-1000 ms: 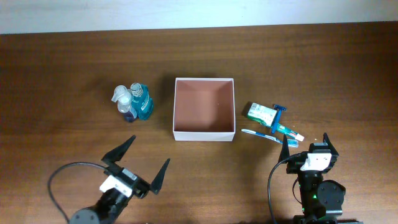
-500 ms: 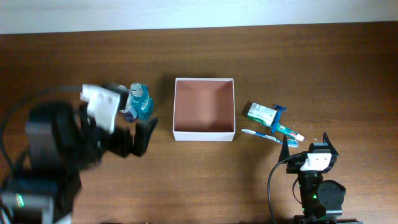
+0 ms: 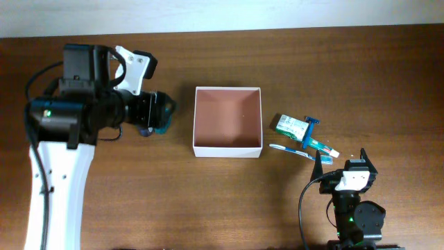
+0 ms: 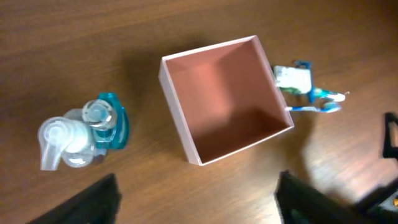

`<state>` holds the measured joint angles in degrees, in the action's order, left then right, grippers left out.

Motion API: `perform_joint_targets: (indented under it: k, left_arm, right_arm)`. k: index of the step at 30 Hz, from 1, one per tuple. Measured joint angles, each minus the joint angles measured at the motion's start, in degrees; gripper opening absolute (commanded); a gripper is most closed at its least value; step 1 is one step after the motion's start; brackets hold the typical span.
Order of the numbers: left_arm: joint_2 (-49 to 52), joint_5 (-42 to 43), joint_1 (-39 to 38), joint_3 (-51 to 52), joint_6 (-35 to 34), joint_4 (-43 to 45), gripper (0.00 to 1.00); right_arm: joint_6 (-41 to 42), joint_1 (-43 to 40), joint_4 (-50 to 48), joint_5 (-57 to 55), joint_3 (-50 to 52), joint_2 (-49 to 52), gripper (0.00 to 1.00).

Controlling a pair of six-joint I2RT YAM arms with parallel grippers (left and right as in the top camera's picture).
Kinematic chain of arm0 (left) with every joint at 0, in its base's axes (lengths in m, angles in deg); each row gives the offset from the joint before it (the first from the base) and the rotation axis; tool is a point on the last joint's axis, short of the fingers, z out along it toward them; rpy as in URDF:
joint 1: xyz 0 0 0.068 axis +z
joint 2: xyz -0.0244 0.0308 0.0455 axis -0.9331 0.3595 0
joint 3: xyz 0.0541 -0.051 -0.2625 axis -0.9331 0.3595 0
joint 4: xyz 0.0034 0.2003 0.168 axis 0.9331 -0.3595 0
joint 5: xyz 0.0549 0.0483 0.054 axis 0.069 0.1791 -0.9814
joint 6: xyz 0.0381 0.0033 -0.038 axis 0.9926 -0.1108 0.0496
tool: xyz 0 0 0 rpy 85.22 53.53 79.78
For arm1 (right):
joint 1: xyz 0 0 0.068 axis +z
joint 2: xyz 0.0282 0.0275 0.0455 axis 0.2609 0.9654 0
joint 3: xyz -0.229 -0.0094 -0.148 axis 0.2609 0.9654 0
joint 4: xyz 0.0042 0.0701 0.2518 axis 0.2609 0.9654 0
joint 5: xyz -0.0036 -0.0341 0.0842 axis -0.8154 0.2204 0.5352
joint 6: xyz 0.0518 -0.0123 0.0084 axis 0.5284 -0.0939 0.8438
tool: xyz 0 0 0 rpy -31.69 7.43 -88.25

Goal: Pack container
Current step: 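Move the left gripper over the teal Listerine bottle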

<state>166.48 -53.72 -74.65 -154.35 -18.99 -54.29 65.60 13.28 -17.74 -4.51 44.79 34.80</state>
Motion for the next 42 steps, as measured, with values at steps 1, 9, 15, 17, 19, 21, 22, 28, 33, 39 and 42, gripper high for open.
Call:
perform_joint_targets:
  k: [1,9,15,17,19,21,22,28,33,39,42]
  left_arm:
    - [0.57,-0.48,-0.02,0.00,-0.17,0.13,0.72]
    - [6.49,-4.50,-0.02,0.00,-0.20,1.11,0.64]
    - [11.26,-6.91,-0.02,0.00,-0.44,3.82,0.64]
    - [12.61,-7.78,-0.02,0.00,-0.50,5.25,0.67]
    - [13.55,-8.33,-0.02,0.00,-0.63,6.64,0.71]
    - [14.03,-8.79,-0.02,0.00,-0.92,7.65,0.71]
    - [14.12,-9.29,-0.02,0.00,-0.92,8.02,0.72]
    - [14.27,-11.52,-0.02,0.00,-1.18,10.49,0.99]
    - [15.72,-12.20,-0.02,0.00,-1.31,12.13,0.99]
    - [17.73,-12.26,-0.02,-0.02,-1.36,12.41,0.93]
    - [17.75,-12.50,-0.02,0.00,-1.33,12.70,0.93]
  right_arm:
    - [-0.04,0.00,0.00,0.00,0.00,0.00,0.98]
    - [-0.02,0.00,0.00,0.00,0.00,0.00,0.98]
    - [-0.04,0.00,0.00,0.00,0.00,0.00,0.99]
    - [-0.02,0.00,0.00,0.00,0.00,0.00,0.99]
    - [-0.04,0.00,0.00,0.00,0.00,0.00,0.98]
    - [-0.02,0.00,0.00,0.00,0.00,0.00,0.99]
    - [0.00,0.00,0.00,0.00,0.00,0.00,0.98]
    - [0.00,0.00,0.00,0.00,0.00,0.00,0.98]
    - [-0.04,0.00,0.00,0.00,0.00,0.00,0.99]
    - [-0.02,0.00,0.00,0.00,0.00,0.00,0.99]
    - [-0.02,0.00,0.00,0.00,0.00,0.00,0.98]
